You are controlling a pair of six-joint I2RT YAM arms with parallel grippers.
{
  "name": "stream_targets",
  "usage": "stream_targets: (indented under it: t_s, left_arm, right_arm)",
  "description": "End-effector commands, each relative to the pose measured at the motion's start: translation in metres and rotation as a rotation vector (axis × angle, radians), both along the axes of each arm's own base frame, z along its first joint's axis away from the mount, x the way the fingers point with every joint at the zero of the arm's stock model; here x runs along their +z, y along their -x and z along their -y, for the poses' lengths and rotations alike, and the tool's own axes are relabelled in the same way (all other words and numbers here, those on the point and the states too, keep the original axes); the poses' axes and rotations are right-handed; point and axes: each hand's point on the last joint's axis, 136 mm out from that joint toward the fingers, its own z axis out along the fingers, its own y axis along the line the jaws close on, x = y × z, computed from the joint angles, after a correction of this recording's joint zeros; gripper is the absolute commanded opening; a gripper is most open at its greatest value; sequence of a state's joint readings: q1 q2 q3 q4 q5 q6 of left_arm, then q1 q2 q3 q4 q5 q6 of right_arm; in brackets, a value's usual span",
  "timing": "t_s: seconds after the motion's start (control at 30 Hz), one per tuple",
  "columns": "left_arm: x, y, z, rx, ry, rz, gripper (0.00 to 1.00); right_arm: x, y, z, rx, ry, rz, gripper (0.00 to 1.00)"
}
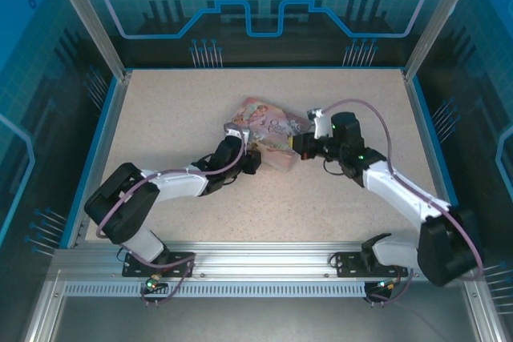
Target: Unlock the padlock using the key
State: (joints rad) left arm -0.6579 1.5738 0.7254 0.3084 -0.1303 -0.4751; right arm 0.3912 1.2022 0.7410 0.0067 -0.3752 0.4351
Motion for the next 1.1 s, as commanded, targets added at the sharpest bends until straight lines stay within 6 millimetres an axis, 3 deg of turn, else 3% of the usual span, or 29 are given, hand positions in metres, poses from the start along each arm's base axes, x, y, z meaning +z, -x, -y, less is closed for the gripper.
stream_targets:
  t_s: [0.0, 0.13, 0.3, 0.43, 0.5, 0.77, 1.07]
  left_arm:
    - [0.029, 0.008, 0.009, 0.034, 0.112, -0.072, 0.15]
    - [0.044, 0.016, 0.015, 0.044, 0.159, -0.125, 0.13]
    - [0.055, 0.021, 0.022, 0.058, 0.239, -0.188, 0.11]
    - [0.062, 0.026, 0.028, 0.064, 0.315, -0.231, 0.11]
    - [0.068, 0.028, 0.028, 0.078, 0.357, -0.239, 0.17]
    - [0.082, 0.033, 0.028, 0.098, 0.475, -0.255, 0.11]
    - [0.082, 0.036, 0.031, 0.094, 0.509, -0.282, 0.10]
  right_arm:
    - [-0.026, 0.042, 0.008, 0.074, 0.087, -0.048, 0.00]
    - [-0.040, 0.072, 0.009, 0.101, 0.160, -0.048, 0.00]
    - [-0.058, 0.088, -0.011, 0.173, 0.239, -0.046, 0.00]
    - [-0.064, 0.085, -0.023, 0.220, 0.310, -0.023, 0.00]
    - [-0.064, 0.081, -0.025, 0.233, 0.324, -0.002, 0.00]
    - [-0.062, 0.069, -0.044, 0.354, 0.362, 0.082, 0.00]
    - [-0.054, 0.051, -0.048, 0.356, 0.370, 0.123, 0.00]
